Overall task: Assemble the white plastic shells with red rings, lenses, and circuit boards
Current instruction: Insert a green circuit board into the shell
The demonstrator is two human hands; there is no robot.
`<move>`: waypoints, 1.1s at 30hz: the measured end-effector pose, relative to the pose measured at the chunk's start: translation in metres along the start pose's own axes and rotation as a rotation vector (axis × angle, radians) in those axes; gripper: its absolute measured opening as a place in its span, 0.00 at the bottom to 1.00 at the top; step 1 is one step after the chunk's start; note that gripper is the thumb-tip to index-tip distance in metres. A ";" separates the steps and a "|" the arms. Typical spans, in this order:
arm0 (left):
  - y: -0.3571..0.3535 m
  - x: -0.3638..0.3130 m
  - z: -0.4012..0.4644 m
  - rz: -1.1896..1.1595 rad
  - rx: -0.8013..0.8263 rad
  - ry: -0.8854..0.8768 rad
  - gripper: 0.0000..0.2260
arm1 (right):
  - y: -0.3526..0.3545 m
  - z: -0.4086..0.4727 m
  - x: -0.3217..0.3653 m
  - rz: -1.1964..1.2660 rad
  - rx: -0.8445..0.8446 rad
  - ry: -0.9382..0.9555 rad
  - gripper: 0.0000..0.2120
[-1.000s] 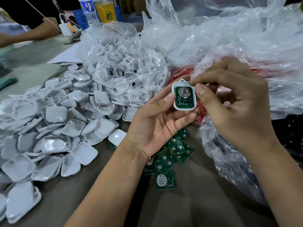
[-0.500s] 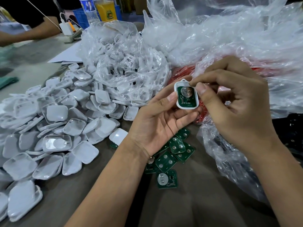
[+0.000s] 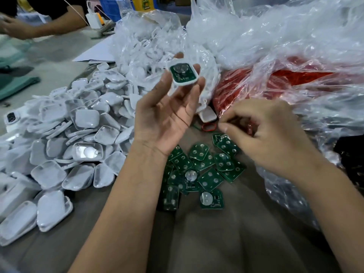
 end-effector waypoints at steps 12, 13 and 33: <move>0.006 -0.046 -0.010 -0.207 -0.045 -0.176 0.12 | -0.078 0.007 0.068 -0.138 0.275 0.160 0.13; 0.006 -0.047 -0.010 -0.202 -0.050 -0.180 0.12 | -0.084 0.009 0.072 -0.151 0.291 0.149 0.13; 0.004 -0.024 0.001 -0.157 0.001 -0.104 0.14 | -0.023 0.002 -0.006 0.421 -0.140 -0.196 0.20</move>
Point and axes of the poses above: each hand's wrist, its own z-axis towards the middle knuckle, its own y-axis out of the back of the hand, x = y × z, the point moved 2 cm from there along z, towards the middle knuckle, and after that the axes turned 9 degrees about -x, right-handed, at the moved point
